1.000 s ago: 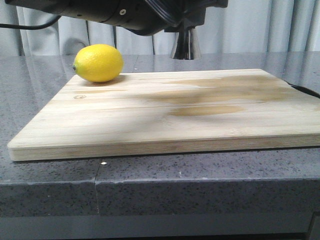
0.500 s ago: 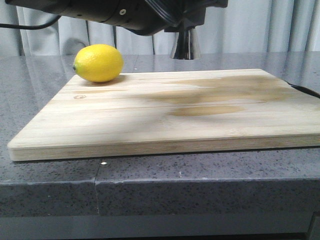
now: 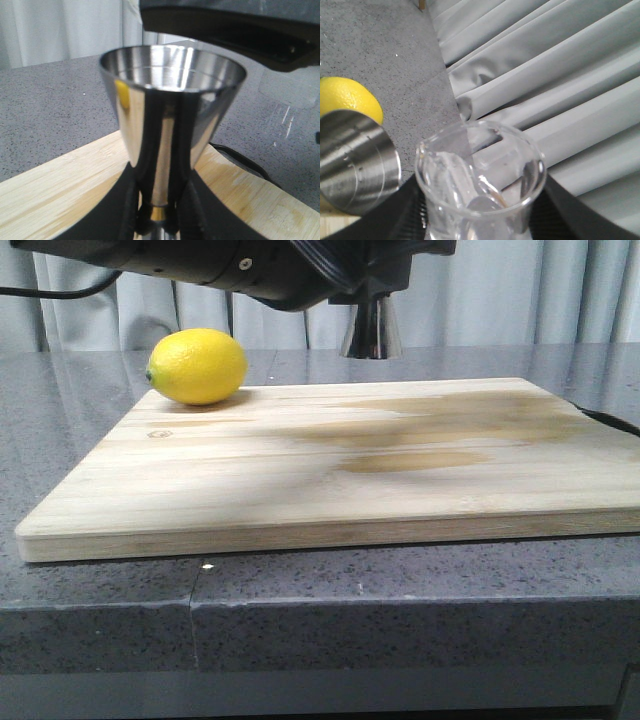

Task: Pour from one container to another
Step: 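Tilt the beaker with the right gripper, pouring liquid into the jigger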

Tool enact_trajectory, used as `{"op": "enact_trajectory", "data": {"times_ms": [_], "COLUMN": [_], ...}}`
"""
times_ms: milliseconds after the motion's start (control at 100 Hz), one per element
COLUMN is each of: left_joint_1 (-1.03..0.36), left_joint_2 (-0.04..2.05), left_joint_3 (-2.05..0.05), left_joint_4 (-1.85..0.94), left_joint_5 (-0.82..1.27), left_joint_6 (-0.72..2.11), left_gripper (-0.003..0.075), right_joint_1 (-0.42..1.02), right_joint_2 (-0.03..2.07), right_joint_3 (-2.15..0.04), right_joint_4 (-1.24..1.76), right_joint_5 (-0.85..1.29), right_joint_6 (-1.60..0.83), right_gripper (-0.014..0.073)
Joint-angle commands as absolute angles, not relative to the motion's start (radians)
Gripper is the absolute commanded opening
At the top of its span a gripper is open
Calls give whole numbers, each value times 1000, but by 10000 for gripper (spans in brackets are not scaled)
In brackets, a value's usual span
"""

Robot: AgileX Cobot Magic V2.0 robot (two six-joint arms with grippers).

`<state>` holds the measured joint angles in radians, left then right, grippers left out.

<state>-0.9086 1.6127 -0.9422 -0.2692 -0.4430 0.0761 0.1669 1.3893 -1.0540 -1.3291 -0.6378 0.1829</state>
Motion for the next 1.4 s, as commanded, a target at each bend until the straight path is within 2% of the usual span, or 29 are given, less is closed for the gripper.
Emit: {"op": "enact_trajectory", "data": {"times_ms": [0, 1390], "left_joint_1": [-915, -915], "left_joint_2": [1565, 1565], "left_joint_3": [-971, -971], "left_joint_4": [-260, -258], "left_joint_5": [-526, -526], "left_joint_6": [70, 70], "left_gripper": [40, 40], "right_joint_1": [167, 167], "right_joint_2": [1351, 1351], "right_joint_3": [-1092, -1092], "right_joint_4": [-1288, -1288], "right_joint_5": [-669, -697], "right_joint_6": [133, -214], "right_gripper": [277, 277]}}
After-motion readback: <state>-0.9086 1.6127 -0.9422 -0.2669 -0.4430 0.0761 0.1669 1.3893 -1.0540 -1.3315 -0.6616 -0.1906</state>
